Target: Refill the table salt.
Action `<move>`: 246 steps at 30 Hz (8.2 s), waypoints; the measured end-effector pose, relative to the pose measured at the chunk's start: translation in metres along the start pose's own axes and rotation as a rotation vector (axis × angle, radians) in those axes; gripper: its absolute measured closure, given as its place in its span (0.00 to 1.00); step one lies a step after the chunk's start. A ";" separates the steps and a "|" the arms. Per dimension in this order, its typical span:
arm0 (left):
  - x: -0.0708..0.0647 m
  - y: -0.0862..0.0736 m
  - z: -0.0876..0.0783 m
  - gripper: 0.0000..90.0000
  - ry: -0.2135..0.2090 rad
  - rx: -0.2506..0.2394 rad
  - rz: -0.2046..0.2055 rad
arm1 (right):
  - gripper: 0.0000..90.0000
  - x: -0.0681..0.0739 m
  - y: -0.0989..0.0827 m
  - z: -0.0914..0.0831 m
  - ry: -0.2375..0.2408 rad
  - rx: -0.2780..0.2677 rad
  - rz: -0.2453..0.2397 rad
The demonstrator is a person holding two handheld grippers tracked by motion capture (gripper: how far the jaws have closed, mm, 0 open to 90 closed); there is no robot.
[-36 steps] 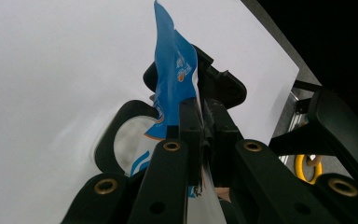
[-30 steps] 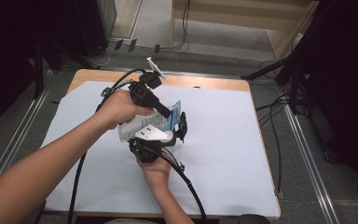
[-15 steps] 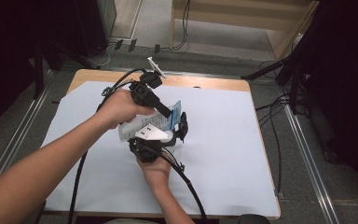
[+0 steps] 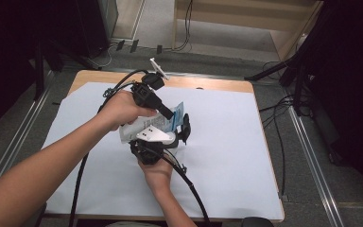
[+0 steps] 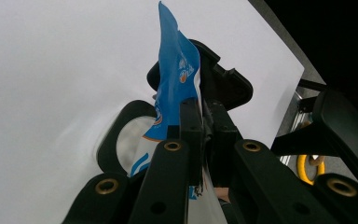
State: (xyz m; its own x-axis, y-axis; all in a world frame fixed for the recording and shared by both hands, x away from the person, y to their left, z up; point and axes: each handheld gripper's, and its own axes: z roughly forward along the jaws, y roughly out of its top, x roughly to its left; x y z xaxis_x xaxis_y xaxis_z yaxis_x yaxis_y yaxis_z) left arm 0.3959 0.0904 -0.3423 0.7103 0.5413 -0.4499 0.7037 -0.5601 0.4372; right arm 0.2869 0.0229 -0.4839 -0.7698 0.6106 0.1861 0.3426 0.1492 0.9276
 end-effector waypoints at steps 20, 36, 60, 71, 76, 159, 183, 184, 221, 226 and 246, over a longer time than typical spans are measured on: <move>0.000 0.000 0.000 0.99 0.005 0.003 0.004 | 1.00 0.000 -0.001 0.000 -0.005 0.002 -0.003; -0.001 0.000 0.001 0.99 0.008 0.000 0.003 | 1.00 -0.001 0.000 0.000 -0.003 0.000 0.002; -0.001 0.002 0.002 0.99 0.000 0.001 0.002 | 1.00 0.000 0.001 -0.001 0.003 -0.009 0.006; -0.001 0.002 0.002 0.99 0.002 0.005 0.009 | 1.00 0.000 0.002 -0.001 0.003 -0.004 0.011; 0.000 0.002 0.002 0.98 0.002 0.005 0.009 | 1.00 0.000 0.002 -0.001 0.002 -0.006 0.009; 0.001 0.000 -0.001 0.98 -0.011 -0.011 -0.020 | 1.00 0.005 0.002 -0.002 0.013 -0.018 -0.016; 0.002 0.004 0.004 0.98 -0.028 -0.023 -0.040 | 1.00 0.002 0.003 -0.005 0.006 -0.024 -0.002; 0.002 0.004 0.004 0.98 -0.024 -0.023 -0.039 | 1.00 0.002 0.003 -0.005 0.007 -0.024 -0.001; 0.000 0.006 0.008 0.98 -0.036 -0.014 -0.034 | 1.00 0.001 0.004 -0.007 0.009 -0.029 0.011; -0.001 0.006 0.010 0.98 -0.036 -0.012 -0.029 | 1.00 0.001 0.005 -0.007 0.010 -0.027 0.013; -0.001 0.005 0.011 0.98 -0.034 -0.007 -0.027 | 1.00 0.002 0.005 -0.007 0.013 -0.029 0.016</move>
State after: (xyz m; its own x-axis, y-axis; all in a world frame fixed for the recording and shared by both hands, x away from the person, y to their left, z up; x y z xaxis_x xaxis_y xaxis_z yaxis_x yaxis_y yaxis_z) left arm 0.3986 0.0796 -0.3484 0.6900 0.5345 -0.4880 0.7229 -0.5412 0.4294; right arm 0.2834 0.0198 -0.4767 -0.7711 0.6028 0.2048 0.3395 0.1172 0.9333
